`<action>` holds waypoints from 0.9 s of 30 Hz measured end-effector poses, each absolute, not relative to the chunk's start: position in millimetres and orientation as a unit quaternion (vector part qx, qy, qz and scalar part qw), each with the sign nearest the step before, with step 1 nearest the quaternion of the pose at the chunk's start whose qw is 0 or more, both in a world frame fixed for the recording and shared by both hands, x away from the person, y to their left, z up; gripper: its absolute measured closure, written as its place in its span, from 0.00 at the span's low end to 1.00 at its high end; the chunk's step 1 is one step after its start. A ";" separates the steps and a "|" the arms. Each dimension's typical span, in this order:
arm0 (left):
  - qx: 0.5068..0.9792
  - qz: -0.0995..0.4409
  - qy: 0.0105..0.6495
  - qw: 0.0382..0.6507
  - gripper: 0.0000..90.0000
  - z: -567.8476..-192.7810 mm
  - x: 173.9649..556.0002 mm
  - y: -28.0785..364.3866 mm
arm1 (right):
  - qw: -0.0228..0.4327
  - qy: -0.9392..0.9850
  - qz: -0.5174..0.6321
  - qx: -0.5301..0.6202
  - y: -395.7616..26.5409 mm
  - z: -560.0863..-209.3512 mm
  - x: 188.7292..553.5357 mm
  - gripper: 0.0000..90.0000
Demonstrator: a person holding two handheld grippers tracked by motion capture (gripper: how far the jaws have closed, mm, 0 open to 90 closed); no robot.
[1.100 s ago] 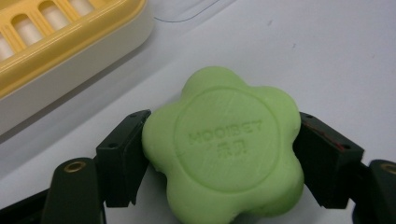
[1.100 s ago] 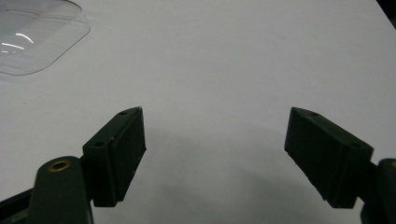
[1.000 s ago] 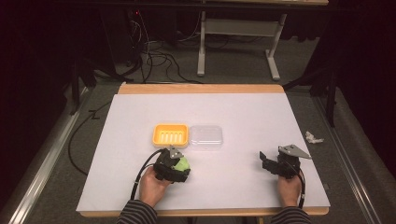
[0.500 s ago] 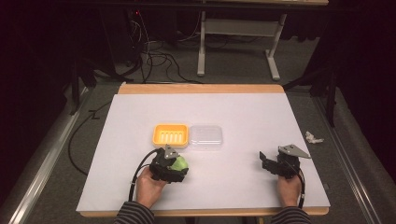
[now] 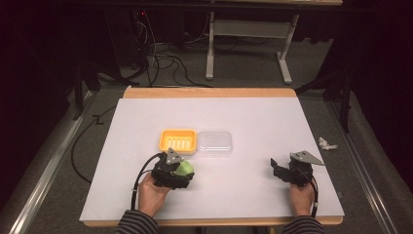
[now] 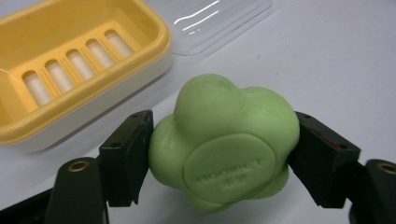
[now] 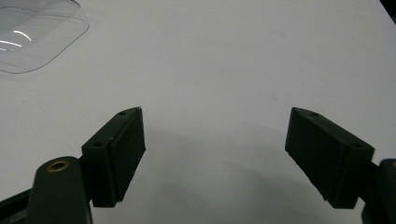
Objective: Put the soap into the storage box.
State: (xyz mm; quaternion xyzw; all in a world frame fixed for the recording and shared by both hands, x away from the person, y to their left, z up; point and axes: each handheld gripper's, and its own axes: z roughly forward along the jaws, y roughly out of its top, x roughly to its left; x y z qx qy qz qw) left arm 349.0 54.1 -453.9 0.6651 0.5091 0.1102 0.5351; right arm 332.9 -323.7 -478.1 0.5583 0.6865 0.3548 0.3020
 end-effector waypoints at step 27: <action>0.639 0.128 0.520 0.552 0.31 -424.9 364.0 77.0 | 0.301 0.686 0.355 0.559 -323.7 -478.1 333.1 0.22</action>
